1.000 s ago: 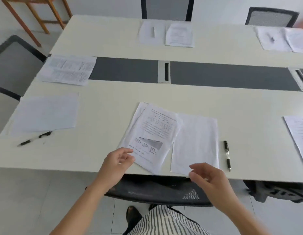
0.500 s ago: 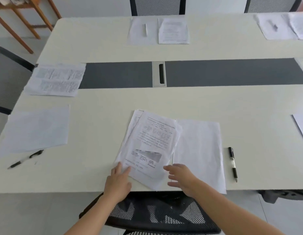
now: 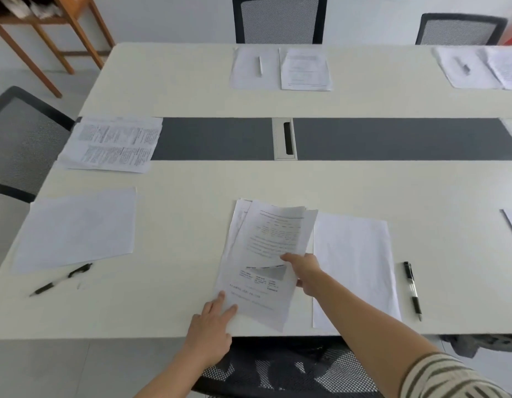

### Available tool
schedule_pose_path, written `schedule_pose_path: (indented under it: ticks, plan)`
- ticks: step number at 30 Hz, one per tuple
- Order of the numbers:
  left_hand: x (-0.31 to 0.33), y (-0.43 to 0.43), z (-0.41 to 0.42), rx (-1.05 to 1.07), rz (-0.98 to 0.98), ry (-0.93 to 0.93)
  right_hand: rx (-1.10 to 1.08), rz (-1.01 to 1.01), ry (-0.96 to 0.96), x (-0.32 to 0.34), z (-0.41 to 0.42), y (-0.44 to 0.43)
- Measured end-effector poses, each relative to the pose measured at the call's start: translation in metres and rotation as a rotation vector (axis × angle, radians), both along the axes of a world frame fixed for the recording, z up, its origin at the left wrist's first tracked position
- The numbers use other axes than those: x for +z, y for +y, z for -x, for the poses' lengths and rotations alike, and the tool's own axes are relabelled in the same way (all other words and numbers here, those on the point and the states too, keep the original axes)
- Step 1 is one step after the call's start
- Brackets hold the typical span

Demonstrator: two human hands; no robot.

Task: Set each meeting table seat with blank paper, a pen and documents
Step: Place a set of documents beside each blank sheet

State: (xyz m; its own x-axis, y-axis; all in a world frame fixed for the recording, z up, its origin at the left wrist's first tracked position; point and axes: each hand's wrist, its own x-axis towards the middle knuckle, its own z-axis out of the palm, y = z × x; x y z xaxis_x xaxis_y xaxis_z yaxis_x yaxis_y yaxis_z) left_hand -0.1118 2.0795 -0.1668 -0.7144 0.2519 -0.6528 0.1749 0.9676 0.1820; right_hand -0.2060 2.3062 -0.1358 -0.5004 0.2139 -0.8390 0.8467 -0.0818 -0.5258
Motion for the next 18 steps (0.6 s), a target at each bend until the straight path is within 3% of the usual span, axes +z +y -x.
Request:
schedule_pose_path:
  ticks: [3,5,9,11,14,18]
  plan:
    - [0.0,-0.007,0.003,0.006,-0.062,-0.025,0.07,-0.028,0.042,0.01,0.0,-0.006]
    - [0.005,-0.01,0.011,0.121,-0.186,-0.06,0.161,-0.078,0.13,0.023,-0.003,-0.006]
    - [0.034,-0.02,0.053,0.761,-0.614,0.018,0.304,-0.078,0.367,0.06,-0.012,-0.005]
    - [0.063,-0.027,0.082,0.922,-0.827,0.064,0.334,-0.062,0.5,0.081,-0.017,-0.003]
    - [0.112,-0.037,0.116,0.891,-1.077,0.069,0.34,-0.034,0.664,0.1,-0.021,0.004]
    - [0.139,-0.031,0.124,0.789,-1.154,0.063,0.319,-0.046,0.722,0.094,-0.021,0.01]
